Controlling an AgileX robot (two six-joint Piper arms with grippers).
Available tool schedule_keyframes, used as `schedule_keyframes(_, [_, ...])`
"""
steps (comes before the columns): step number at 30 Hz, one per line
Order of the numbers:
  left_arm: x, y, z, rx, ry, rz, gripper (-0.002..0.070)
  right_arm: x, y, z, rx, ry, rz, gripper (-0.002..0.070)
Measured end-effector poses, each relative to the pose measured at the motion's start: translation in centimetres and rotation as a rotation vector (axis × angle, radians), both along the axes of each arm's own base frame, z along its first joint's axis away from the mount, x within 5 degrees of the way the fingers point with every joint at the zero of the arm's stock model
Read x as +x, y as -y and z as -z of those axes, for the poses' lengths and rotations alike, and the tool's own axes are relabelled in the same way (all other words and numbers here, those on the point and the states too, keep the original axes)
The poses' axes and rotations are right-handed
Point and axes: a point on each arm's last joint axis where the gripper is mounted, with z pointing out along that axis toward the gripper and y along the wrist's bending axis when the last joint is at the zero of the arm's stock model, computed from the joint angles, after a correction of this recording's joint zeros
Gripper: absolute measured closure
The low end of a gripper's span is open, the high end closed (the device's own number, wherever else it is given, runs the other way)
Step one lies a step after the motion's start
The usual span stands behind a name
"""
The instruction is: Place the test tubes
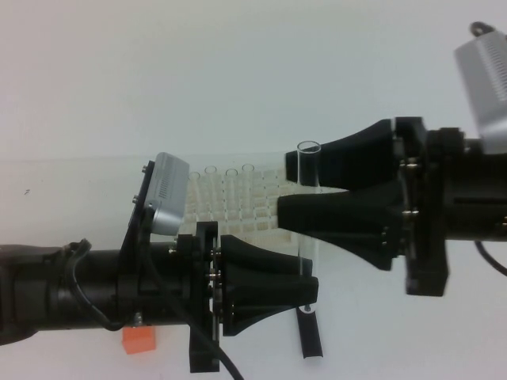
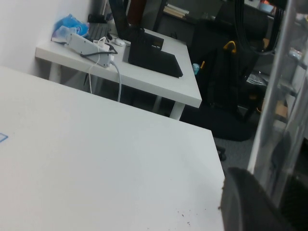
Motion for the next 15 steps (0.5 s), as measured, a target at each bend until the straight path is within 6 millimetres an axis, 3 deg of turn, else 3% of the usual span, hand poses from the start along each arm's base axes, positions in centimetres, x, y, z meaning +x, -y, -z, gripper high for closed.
schedule_keyframes(3, [0.0,0.0,0.0,-0.002,0.001,0.002,0.0564,0.3,-0.9,0.1,-0.010,0.002,-0.007,0.0308])
schedule_keyframes(7, [0.0,0.0,0.0,0.000,-0.047,-0.006,0.0564,0.9,-1.3,0.1,-0.022,-0.008,0.026,0.0539])
schedule_keyframes(11, [0.0,0.0,-0.1,0.003,-0.116,-0.018,0.0515,0.8,-1.4,0.0,-0.025,-0.020,0.020,0.0557])
schedule_keyframes(13, [0.1,0.0,0.0,0.008,-0.173,-0.031,0.0449,0.7,-1.5,0.1,-0.042,0.005,0.010,0.0559])
schedule_keyframes(15, [0.0,0.0,0.0,0.009,-0.226,-0.037,0.0329,0.7,-1.4,0.2,-0.063,0.033,0.007,0.0559])
